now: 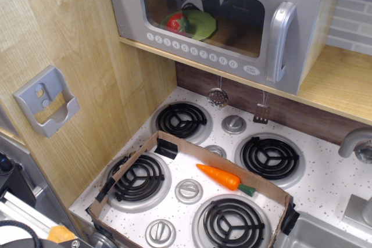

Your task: Open microwave

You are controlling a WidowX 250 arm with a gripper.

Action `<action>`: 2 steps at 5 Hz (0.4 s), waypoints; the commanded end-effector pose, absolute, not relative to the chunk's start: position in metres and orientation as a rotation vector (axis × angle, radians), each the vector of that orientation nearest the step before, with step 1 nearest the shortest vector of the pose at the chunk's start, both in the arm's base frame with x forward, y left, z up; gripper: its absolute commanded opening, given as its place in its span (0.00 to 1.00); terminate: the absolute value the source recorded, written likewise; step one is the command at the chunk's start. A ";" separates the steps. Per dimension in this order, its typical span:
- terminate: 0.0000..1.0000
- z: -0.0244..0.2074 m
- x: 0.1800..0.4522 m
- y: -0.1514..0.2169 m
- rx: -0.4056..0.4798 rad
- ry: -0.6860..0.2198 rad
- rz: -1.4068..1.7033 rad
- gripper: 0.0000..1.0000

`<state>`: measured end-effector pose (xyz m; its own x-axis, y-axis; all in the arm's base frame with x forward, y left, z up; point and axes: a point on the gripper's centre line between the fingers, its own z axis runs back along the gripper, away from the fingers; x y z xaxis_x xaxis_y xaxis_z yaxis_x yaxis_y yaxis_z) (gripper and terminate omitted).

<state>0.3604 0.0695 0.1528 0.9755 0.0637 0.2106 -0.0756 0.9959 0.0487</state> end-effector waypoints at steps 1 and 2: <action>0.00 0.153 0.360 0.070 0.057 -0.210 0.070 1.00; 0.00 0.151 0.345 0.060 0.086 -0.238 0.086 1.00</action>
<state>0.3412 0.0585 0.1246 0.9830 0.0855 0.1623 -0.0975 0.9929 0.0674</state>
